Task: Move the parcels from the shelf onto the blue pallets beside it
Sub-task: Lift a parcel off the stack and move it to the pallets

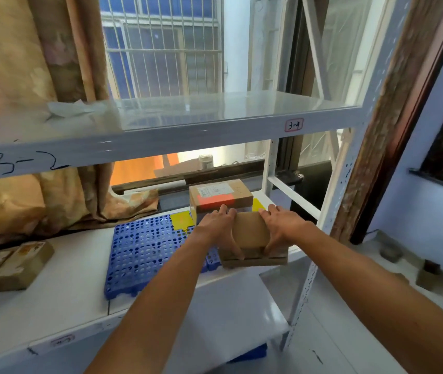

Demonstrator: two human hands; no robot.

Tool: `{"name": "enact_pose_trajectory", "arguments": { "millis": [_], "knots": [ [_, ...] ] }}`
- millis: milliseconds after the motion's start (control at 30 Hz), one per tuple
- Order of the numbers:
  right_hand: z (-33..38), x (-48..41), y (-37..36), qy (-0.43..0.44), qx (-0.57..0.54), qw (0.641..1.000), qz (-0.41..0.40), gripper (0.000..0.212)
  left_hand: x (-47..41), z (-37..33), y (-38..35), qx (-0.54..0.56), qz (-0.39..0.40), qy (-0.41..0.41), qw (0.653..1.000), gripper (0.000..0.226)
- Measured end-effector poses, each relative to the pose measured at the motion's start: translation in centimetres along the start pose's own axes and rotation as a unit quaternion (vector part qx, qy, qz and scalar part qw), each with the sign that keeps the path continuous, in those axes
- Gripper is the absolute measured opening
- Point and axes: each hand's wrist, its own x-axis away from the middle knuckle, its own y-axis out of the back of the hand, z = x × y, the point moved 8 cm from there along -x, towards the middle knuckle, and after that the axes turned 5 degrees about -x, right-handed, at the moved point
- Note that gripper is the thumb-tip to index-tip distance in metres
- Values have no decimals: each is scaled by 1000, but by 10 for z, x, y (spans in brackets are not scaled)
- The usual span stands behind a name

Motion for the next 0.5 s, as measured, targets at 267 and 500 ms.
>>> {"name": "enact_pose_trajectory", "arguments": {
  "millis": [267,500],
  "knots": [
    [2,-70,-8,88,-9,996,14,123,-25,30,-15,-18,30,98,995,121],
    [9,-101,-23,163,4,986,26,123,-28,38,-37,-14,51,176,983,120]
  ]
}}
